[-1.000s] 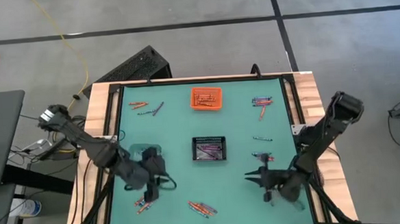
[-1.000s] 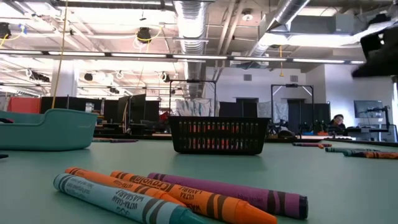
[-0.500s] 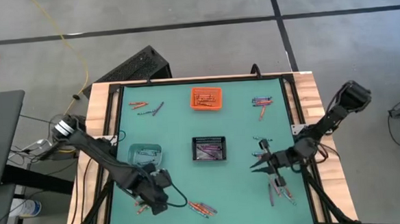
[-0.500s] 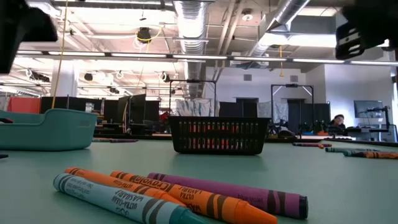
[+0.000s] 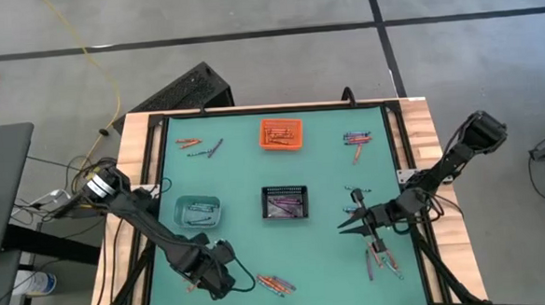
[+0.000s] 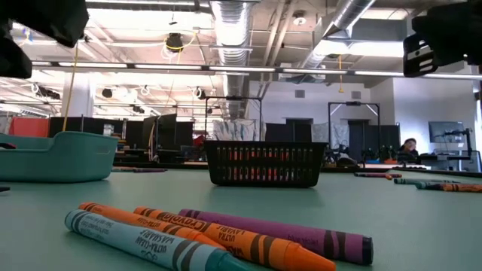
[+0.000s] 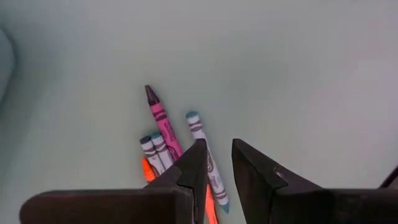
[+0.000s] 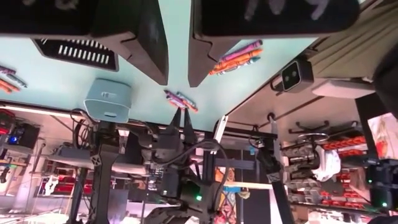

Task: Sort crayons
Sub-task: Put the blue crayon into the light blue bin

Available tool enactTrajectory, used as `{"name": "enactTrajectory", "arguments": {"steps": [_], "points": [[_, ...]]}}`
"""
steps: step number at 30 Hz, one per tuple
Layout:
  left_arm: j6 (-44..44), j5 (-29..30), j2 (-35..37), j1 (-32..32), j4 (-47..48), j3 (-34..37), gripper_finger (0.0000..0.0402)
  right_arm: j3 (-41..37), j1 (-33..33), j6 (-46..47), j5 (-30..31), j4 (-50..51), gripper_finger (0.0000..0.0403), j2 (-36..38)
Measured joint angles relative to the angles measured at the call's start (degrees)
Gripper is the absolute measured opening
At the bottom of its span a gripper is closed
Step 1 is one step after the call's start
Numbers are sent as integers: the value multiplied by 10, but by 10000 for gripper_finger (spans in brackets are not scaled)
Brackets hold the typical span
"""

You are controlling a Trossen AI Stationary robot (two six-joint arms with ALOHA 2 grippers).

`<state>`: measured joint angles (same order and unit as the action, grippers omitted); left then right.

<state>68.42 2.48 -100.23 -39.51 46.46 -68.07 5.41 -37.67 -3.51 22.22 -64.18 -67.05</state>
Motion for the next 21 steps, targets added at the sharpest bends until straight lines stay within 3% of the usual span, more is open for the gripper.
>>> {"name": "enactTrajectory", "arguments": {"steps": [11, 21], "points": [[13, 1, -12, -4, 4, 0, 61, 0, 0, -2, 0, 8, 63, 0], [-8, -26, -74, -4, 4, 0, 61, 0, 0, 0, 0, 17, 63, 0]]}}
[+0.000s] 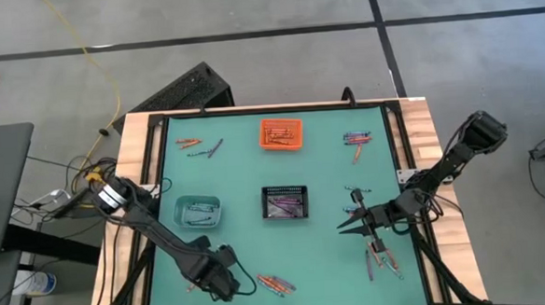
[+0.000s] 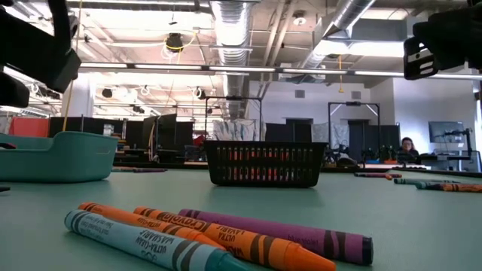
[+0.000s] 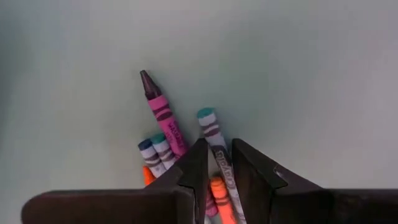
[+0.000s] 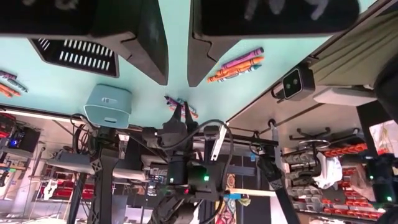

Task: Sort crayons
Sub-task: Put the blue crayon into the light blue bin

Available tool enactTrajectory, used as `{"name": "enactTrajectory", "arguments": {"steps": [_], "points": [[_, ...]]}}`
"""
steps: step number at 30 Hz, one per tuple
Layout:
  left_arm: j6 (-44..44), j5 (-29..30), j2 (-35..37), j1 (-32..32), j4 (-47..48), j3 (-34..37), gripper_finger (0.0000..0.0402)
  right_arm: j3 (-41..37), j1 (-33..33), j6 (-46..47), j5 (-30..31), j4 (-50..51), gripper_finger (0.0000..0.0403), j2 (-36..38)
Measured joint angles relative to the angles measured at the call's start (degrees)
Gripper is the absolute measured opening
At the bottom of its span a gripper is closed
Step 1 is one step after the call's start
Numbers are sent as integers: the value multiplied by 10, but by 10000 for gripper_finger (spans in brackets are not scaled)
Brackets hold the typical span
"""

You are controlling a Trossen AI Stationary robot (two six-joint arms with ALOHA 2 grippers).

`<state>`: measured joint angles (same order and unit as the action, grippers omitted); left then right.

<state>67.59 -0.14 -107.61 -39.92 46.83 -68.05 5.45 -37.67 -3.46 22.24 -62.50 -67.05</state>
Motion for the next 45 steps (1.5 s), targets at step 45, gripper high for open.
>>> {"name": "enactTrajectory", "arguments": {"steps": [45], "points": [[-249, 167, 42, 153, 373, -122, 13, 0, 0, 0, 1, 8, 63, 0]]}}
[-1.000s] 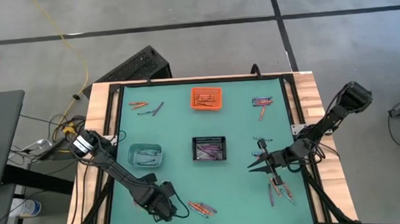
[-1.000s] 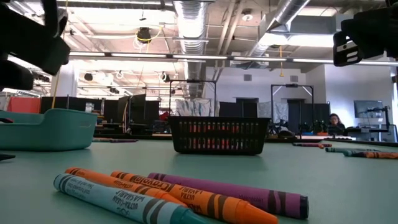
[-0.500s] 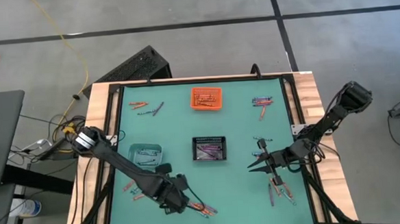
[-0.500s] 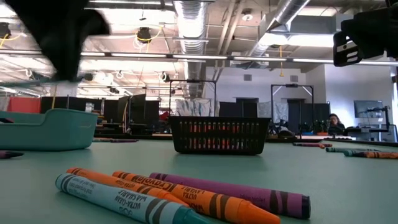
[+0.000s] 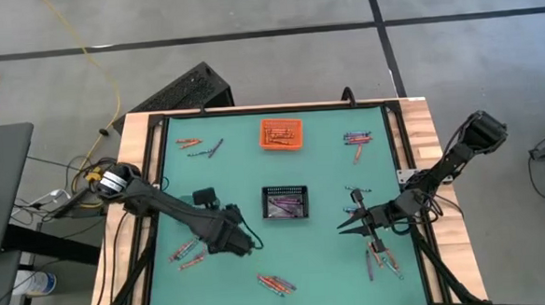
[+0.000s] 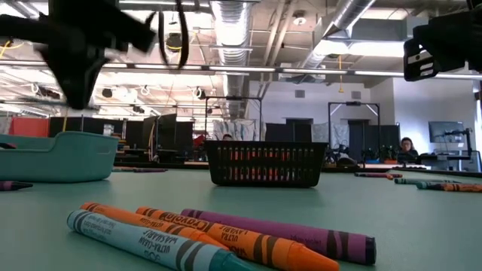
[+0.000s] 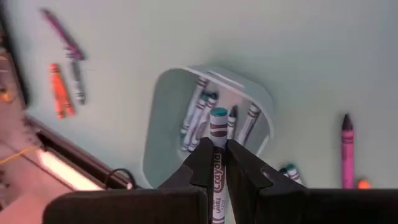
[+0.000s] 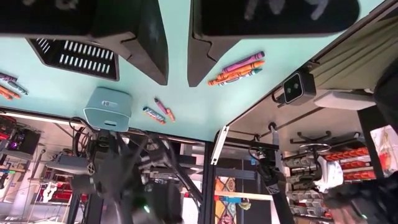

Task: Sort crayons
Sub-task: Put the blue crayon into the light blue bin, then put the orange crayon into the orange bin

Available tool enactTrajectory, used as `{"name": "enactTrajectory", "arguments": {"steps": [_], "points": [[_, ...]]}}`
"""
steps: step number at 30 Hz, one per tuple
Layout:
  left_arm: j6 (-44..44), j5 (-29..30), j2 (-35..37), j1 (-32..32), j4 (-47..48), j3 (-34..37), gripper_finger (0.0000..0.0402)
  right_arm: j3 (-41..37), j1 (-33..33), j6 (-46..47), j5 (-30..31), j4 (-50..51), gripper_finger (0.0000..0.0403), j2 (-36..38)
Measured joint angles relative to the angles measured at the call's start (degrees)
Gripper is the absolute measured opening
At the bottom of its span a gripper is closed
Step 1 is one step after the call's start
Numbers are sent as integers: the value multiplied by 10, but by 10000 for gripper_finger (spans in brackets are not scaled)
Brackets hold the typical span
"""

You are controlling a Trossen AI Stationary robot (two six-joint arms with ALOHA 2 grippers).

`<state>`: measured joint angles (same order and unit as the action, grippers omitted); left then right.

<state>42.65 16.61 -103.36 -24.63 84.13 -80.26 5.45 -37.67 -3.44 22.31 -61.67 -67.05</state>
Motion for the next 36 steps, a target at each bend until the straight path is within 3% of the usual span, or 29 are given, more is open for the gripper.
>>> {"name": "enactTrajectory", "arguments": {"steps": [4, 8, 16, 22, 30, 36], "points": [[-60, -38, 2, 37, -23, 65, 13, 0, 0, 0, 0, 0, 63, 0], [-121, -35, 3, 59, -32, 112, 13, 0, 0, 0, 0, 2, 63, 0], [-121, -34, 3, 62, -44, 128, 43, 0, 0, 0, 0, 14, 63, 0], [-119, -44, 3, 53, -35, 110, 73, 0, 0, 0, 0, 14, 63, 0], [-60, -43, 16, 25, 41, 11, 82, 0, 0, 0, 0, 12, 63, 0], [44, -109, 70, -39, -5, -11, 82, 0, -1, 3, 0, 14, 63, 0]]}}
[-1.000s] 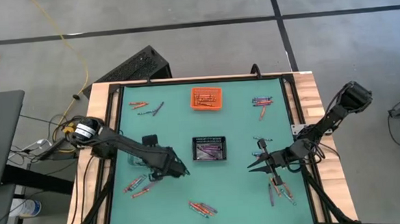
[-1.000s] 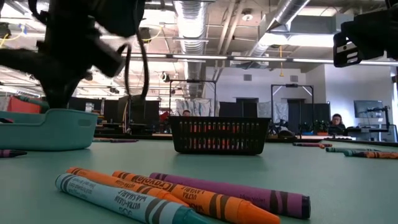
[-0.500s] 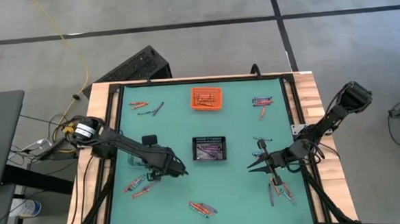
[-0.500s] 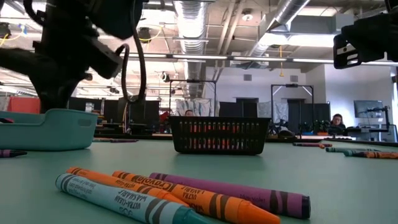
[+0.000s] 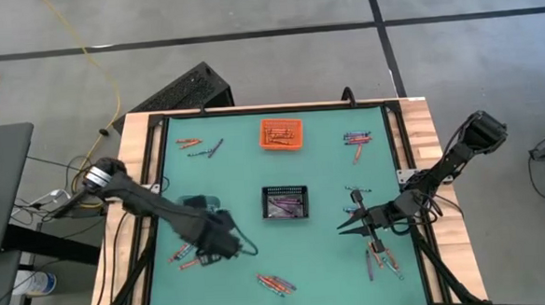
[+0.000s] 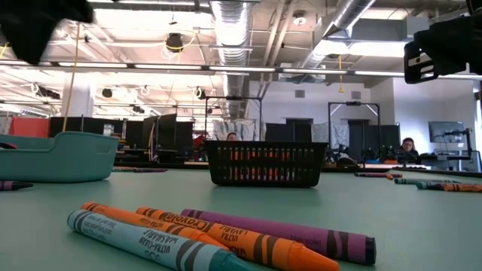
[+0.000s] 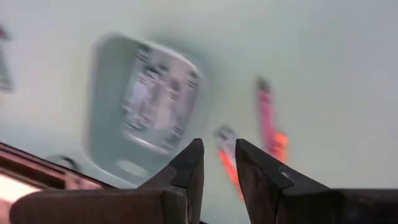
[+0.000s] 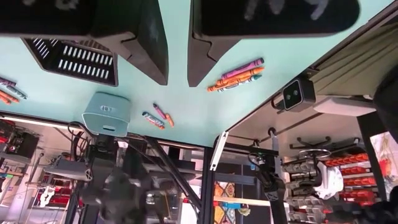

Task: Sort crayons
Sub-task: Put the orange crayon into the orange bin

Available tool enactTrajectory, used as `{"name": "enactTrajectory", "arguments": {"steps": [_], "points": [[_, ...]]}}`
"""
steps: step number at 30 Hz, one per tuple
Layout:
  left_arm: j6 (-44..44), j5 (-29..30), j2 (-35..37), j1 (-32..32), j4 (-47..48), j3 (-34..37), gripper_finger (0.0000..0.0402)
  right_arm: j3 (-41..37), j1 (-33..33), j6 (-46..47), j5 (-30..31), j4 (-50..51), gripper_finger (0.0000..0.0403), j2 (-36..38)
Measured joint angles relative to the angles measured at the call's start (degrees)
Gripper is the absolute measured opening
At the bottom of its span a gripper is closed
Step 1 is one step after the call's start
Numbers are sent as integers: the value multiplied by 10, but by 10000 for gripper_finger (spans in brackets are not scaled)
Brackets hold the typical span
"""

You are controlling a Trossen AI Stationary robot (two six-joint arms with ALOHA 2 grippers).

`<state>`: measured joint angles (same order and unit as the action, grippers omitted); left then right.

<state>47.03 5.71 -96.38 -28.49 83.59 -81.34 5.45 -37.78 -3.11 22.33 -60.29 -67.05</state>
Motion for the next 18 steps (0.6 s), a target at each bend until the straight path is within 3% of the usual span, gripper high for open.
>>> {"name": "enactTrajectory", "arguments": {"steps": [6, 11, 18], "points": [[118, -13, 40, -97, -88, 11, 82, 0, 0, 2, 0, -1, 63, 0], [234, -14, 46, -165, -111, 71, 82, 0, 0, 3, 0, -2, 63, 0], [271, -35, 65, -206, -218, 181, 72, 0, 0, 16, 0, -1, 63, 0]]}}
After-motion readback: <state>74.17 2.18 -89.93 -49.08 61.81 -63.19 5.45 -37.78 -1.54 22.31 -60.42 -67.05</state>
